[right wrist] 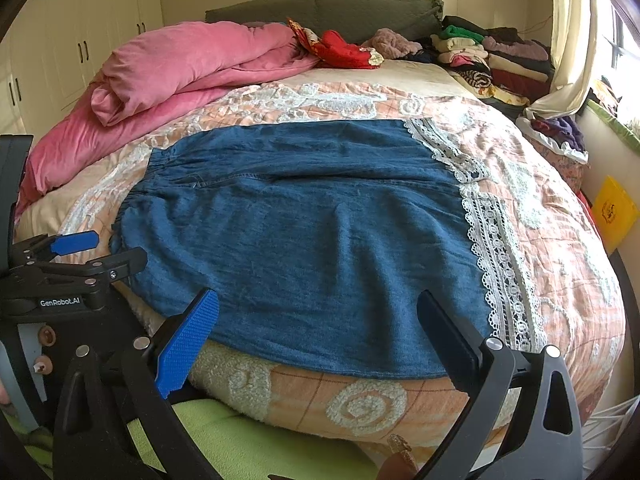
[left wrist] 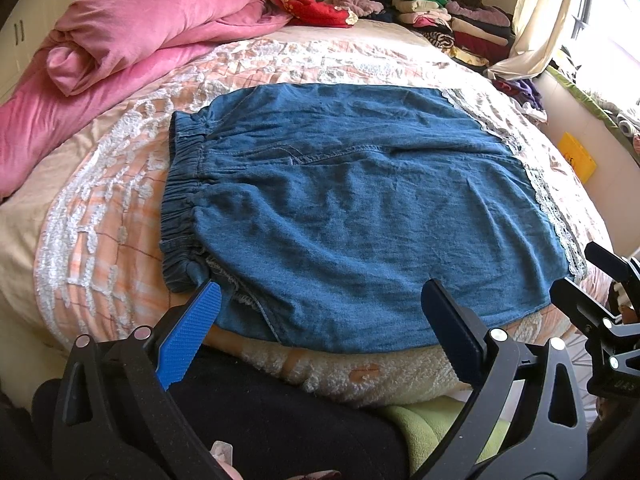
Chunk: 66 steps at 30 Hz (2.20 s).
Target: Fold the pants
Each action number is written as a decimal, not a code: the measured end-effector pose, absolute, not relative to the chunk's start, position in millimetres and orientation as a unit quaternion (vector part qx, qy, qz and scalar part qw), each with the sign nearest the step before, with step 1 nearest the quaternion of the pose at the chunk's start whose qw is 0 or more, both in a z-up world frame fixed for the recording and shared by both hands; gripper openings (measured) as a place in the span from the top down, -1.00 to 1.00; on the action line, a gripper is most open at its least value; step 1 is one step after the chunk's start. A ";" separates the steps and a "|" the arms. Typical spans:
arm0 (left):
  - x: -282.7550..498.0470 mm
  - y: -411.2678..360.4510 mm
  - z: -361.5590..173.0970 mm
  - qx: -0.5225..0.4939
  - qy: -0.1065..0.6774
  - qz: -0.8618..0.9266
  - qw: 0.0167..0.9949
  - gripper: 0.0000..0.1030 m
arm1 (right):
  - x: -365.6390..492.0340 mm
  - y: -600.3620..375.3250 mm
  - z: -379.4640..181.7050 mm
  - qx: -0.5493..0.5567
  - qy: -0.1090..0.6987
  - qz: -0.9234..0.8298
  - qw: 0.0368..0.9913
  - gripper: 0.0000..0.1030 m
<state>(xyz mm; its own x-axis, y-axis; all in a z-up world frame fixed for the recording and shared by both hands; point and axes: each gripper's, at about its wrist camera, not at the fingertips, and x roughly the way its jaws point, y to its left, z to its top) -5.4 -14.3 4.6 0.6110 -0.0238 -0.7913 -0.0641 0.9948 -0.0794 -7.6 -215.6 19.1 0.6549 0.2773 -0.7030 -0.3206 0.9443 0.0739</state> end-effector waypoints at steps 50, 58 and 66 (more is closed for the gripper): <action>15.2 20.6 9.0 -0.058 0.434 0.045 0.898 -0.82 | 23.2 -192.2 23.3 -0.038 0.369 0.192 0.909 -0.92; 27.6 35.5 6.9 -0.060 0.437 0.059 0.895 -0.82 | 53.9 -172.7 25.2 -0.044 0.368 0.213 0.904 -0.92; 44.8 61.4 5.2 -0.076 0.438 0.082 0.892 -0.82 | 88.0 -156.4 26.6 -0.054 0.368 0.229 0.899 -0.92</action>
